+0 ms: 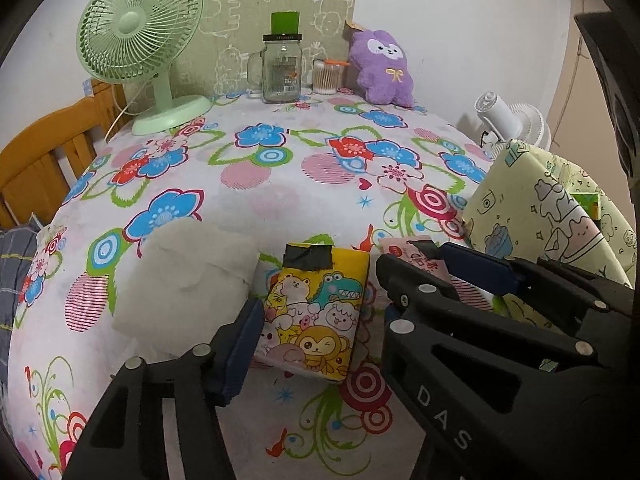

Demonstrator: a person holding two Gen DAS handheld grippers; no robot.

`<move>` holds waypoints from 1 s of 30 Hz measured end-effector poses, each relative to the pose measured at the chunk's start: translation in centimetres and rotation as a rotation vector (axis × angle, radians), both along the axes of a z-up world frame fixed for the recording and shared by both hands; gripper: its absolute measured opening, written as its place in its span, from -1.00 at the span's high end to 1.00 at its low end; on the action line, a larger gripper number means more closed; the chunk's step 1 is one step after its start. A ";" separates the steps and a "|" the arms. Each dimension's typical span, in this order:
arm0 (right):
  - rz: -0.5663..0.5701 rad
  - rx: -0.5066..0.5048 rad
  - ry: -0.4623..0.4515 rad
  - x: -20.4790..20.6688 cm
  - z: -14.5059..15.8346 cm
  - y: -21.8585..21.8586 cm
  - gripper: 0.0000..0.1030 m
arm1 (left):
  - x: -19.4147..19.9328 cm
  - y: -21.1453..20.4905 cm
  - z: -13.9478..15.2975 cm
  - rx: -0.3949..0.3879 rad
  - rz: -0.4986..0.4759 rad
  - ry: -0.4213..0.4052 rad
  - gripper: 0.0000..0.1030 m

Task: Organize soft objects
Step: 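Grasp the cartoon-printed yellow pack with the left gripper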

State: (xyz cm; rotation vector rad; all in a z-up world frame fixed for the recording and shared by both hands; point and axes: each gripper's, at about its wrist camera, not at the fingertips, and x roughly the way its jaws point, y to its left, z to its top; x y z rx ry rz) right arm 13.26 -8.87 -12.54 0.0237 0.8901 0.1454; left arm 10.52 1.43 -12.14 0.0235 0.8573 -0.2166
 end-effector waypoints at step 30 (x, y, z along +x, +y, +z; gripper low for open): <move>0.019 0.002 0.034 0.6 -0.5 0.6 0.15 | 0.5 1.0 -0.6 -0.021 0.030 0.046 0.05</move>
